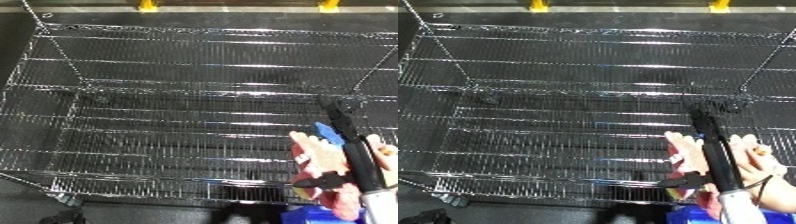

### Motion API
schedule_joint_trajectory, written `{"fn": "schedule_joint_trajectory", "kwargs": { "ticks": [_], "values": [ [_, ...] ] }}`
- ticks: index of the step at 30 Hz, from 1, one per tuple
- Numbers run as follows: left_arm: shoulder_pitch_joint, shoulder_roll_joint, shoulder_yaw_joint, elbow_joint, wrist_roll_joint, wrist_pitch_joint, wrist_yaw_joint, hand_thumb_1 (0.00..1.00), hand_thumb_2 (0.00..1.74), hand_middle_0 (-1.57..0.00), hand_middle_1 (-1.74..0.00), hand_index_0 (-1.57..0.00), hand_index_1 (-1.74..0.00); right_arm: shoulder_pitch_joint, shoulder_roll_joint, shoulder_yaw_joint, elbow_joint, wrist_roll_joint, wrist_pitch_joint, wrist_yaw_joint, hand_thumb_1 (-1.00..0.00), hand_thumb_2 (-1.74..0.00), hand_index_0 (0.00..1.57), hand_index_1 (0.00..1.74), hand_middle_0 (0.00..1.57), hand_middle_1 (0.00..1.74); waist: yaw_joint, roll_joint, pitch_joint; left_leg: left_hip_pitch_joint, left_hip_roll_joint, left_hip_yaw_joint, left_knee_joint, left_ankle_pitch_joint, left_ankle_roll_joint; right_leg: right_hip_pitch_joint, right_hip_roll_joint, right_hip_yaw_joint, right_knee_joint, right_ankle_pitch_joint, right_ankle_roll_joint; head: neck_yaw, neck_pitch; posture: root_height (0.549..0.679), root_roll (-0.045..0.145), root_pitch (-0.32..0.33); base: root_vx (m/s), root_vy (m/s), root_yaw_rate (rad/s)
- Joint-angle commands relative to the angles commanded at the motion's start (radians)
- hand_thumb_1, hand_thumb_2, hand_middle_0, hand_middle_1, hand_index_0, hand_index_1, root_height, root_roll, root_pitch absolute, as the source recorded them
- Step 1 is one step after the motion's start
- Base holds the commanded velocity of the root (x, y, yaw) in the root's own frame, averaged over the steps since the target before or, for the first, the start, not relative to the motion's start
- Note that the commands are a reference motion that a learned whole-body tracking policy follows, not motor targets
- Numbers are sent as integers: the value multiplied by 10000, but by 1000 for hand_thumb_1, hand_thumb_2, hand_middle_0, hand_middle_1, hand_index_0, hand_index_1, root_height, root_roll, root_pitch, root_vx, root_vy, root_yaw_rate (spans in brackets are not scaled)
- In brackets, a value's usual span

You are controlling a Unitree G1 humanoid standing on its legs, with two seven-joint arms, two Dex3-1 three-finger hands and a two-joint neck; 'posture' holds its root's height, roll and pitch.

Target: Pick up the object and place it into the box

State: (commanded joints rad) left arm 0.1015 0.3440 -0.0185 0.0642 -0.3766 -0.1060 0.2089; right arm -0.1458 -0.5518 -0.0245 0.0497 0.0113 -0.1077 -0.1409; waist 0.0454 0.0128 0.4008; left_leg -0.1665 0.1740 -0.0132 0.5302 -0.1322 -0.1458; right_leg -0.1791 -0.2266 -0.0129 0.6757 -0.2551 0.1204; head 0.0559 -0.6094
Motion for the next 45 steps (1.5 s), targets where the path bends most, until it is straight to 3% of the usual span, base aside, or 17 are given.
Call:
{"fn": "schedule_joint_trajectory", "kwargs": {
  "ticks": [12, 28, 41, 45],
  "values": [
    [165, -5, 71, -71, 87, 42, -109, 1000, 1740, -1570, -1740, -1570, -1740, -32, -468, 114, -93, -487, 80, 170, 0, 0, 0, 0, 0, 0, 86, -55, 41, 9, -3, -18, -41, -9, 14, -43, -17, -7, -31, 16, 30, 552, -381, 644, 48, -176, 6, 11, 1],
    [556, 115, 394, -233, -416, -57, -111, 1000, 1740, -1570, -1740, -1570, -1740, -333, -2616, -10, 1068, -964, 444, 837, 0, 0, 0, 0, 0, 0, -85, -174, 184, 19, 115, 113, 92, -43, -23, -278, 52, 206, 176, -11, 28, 3540, -992, 641, 52, -176, 0, -24, -49],
    [431, 560, -156, -255, -880, -179, -416, 1000, 1740, -1570, -1740, -1570, -1740, -1235, -3717, 1085, 3658, -1018, 679, 1344, 0, 0, 0, 0, 0, 0, -152, 113, 197, 50, 119, 186, -54, 49, -69, -491, 24, 332, 189, 39, 54, 6079, -1408, 640, 58, -170, 5, -28, -35],
    [411, 669, -384, -223, -983, -200, -497, 1000, 1740, -1570, -1740, -1570, -1740, -1730, -3783, 1619, 4487, -1139, 820, 1459, 0, 0, 0, 0, 0, 0, -129, 302, 239, 17, 82, 200, -118, 112, -85, -587, -8, 359, 198, 64, 63, 6675, -702, 640, 61, -167, 8, -23, -9]
  ]
}}
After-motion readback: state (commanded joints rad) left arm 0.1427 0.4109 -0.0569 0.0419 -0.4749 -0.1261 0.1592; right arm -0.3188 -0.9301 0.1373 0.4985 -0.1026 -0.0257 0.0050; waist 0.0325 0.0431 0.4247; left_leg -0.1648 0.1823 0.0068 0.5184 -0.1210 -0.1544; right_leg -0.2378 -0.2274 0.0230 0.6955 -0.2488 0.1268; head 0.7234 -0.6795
